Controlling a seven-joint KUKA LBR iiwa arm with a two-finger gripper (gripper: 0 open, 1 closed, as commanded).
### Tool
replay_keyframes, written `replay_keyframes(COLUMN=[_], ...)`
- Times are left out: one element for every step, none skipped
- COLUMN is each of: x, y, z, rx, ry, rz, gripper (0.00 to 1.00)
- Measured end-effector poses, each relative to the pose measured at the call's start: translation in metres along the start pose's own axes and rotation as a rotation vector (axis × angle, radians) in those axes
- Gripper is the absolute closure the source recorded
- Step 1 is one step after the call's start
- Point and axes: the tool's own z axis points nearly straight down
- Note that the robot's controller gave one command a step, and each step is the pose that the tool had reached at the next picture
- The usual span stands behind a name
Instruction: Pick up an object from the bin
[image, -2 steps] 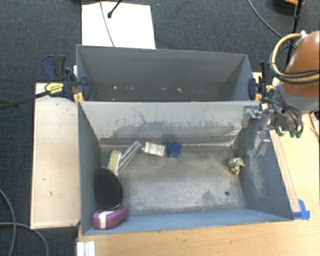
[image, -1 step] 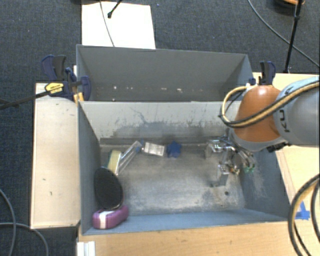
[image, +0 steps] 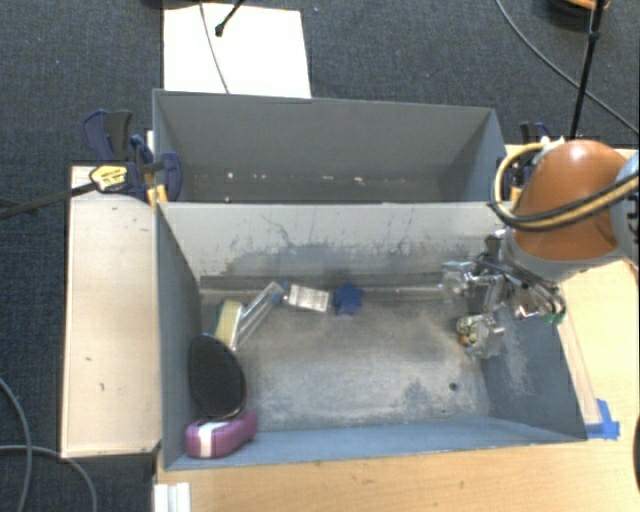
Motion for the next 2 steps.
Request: replay_keyframes(x=[0.023, 0.018], y=[-0.041, -0.042], z=[0.011, 0.068], rx=[-0.002, -0.012], ry=[0.007, 0.002], rz=[0.058, -0.305], gripper=[0.00, 0.00])
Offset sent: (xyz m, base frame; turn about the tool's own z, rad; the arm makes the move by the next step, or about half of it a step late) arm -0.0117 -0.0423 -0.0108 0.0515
